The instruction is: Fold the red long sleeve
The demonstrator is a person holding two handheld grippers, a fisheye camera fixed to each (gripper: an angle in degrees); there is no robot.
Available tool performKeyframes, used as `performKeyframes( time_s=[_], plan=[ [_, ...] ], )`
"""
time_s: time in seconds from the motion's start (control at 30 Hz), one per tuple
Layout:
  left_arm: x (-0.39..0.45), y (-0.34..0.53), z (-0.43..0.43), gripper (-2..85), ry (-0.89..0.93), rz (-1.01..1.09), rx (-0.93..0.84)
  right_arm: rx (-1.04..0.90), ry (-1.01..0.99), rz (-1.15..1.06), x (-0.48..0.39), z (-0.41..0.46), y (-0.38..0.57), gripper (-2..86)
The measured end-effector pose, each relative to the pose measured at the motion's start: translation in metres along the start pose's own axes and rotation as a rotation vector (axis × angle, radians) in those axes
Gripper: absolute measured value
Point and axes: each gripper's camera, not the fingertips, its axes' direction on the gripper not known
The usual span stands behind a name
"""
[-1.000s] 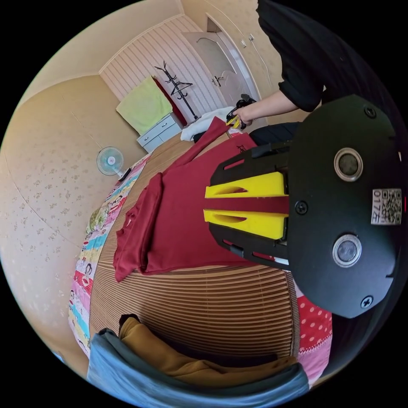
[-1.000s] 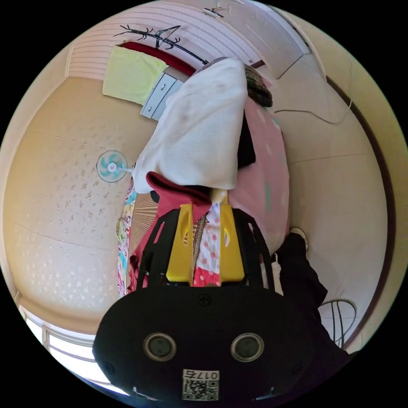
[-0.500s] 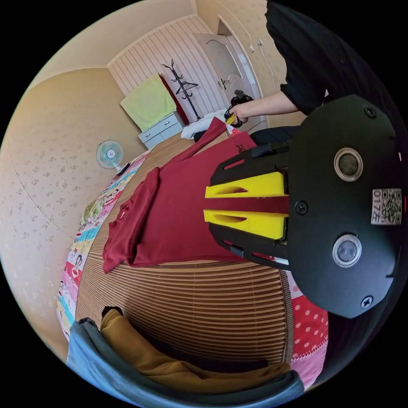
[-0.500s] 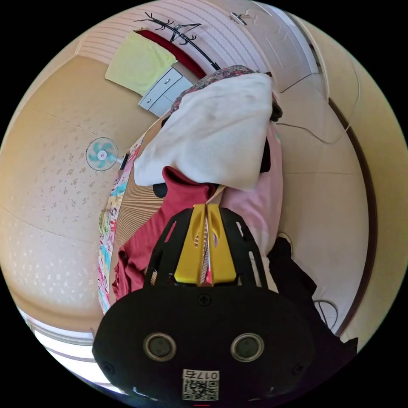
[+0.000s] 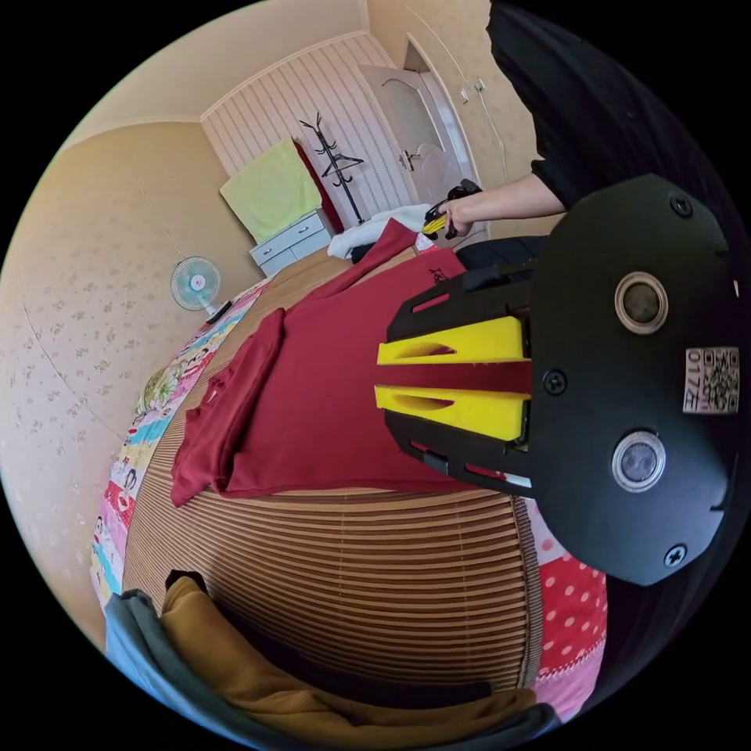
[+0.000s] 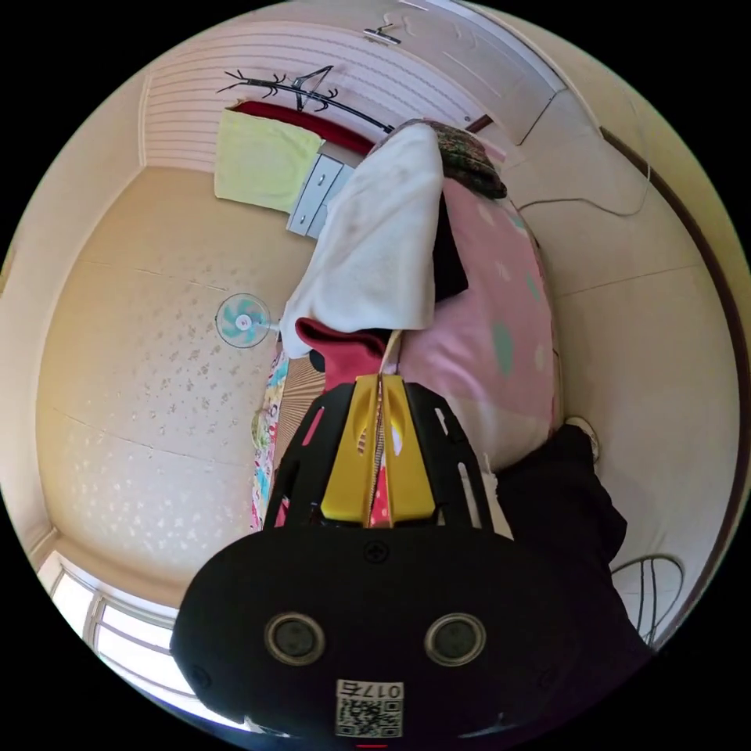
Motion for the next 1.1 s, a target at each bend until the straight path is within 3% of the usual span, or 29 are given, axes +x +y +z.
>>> performKeyframes(
  time_s=[0.2,0.27,0.67,0.8,1.1],
  plan=[
    [-0.003,-0.006,0.001,5.1,0.008,-0.009,0.010,0.085,0.167,-0.290,-0.019,0.002,0.011,4.4],
    [-0.002,-0.007,0.003,5.1,0.014,-0.013,0.017,0.022,0.219,-0.401,-0.017,0.031,0.012,6.5],
    [0.011,-0.011,0.021,5.1,0.020,-0.020,0.010,-0.071,0.353,-0.371,0.048,0.076,0.014,9.1],
    [0.018,-0.014,0.028,5.1,0.029,-0.021,0.006,-0.043,0.227,-0.336,0.072,0.058,0.017,8.7],
    [0.015,-0.018,0.023,5.1,0.011,-0.058,0.066,0.007,0.232,-0.468,0.060,0.031,0.044,3.1]
  ],
)
